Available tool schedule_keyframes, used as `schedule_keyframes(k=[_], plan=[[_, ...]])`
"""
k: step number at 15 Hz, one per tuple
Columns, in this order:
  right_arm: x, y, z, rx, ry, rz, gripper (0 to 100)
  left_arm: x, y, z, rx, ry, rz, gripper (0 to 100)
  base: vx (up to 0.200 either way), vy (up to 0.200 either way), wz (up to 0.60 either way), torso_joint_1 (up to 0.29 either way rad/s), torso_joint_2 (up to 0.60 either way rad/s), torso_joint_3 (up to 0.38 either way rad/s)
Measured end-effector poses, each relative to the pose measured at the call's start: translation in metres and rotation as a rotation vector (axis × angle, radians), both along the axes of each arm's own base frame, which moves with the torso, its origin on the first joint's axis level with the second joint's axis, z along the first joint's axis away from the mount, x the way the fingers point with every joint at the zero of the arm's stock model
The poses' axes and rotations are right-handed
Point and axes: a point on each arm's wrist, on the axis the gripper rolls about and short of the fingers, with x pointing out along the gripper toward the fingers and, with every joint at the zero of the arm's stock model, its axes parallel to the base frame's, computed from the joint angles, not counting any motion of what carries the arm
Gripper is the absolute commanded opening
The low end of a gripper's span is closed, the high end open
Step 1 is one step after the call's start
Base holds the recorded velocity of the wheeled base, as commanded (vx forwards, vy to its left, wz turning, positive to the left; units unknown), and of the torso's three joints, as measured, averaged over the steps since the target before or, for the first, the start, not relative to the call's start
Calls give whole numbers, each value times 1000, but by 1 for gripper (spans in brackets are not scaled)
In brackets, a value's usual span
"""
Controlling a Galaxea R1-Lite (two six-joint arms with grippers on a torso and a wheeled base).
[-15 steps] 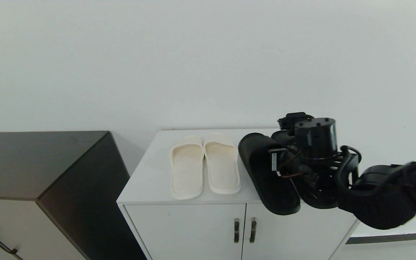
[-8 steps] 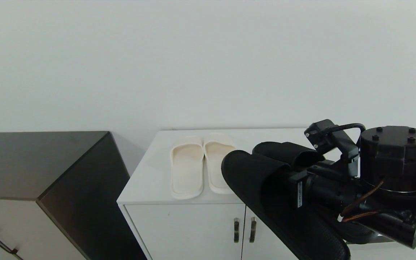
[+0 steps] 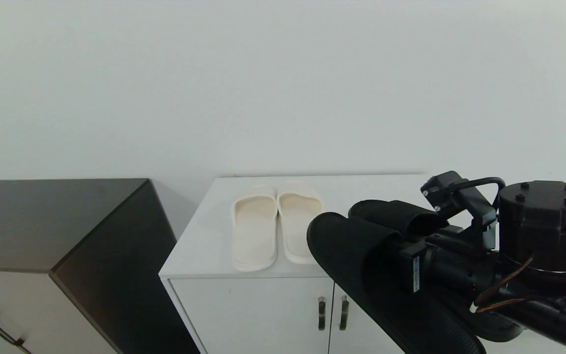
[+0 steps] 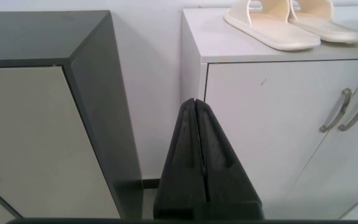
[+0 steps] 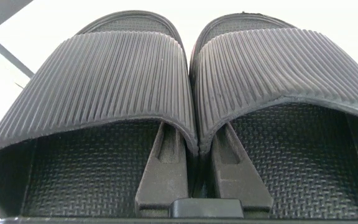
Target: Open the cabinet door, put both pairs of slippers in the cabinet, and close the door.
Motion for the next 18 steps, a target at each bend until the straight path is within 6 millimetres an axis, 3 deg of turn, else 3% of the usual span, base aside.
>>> schedule_keyframes(k=[8, 18], plan=[[-2, -2, -3, -9, 4, 1, 0, 0, 0, 0, -1, 0, 0, 0, -200, 0, 0, 0, 1, 2], [-4, -5, -8, -25, 17, -1, 0, 0, 0, 0, -1, 0, 0, 0, 0, 0, 0, 0, 0, 0]])
